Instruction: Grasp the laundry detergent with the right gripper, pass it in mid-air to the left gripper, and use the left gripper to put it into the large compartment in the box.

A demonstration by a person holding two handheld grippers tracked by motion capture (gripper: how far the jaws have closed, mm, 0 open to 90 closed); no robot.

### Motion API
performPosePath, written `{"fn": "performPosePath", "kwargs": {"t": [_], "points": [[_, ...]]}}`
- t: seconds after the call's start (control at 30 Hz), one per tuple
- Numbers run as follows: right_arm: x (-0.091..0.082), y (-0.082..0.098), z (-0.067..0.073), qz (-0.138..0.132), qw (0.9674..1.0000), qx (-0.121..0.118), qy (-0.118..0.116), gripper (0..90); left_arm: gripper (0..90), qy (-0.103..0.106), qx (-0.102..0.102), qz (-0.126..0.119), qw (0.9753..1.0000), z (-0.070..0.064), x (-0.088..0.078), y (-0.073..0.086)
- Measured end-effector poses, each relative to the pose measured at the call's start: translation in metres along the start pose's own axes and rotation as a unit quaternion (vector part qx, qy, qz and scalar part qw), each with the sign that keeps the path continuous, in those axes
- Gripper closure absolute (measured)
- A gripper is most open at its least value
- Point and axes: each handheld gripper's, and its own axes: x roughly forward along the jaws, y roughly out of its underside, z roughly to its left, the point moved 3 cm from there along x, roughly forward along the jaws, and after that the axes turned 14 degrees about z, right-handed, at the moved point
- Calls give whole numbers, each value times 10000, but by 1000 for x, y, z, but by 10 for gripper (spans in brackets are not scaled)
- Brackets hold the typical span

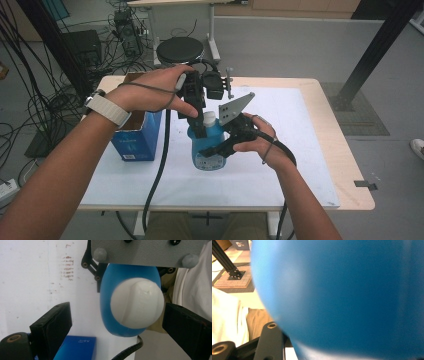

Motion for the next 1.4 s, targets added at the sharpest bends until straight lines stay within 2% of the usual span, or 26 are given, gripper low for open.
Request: {"fn": "performPosePath", "kwargs": {"t": [1.4], "points": [[1,-1,0,24,9999,15,-97,434,97,-59,-46,-89,9999,1,0,2]]}}
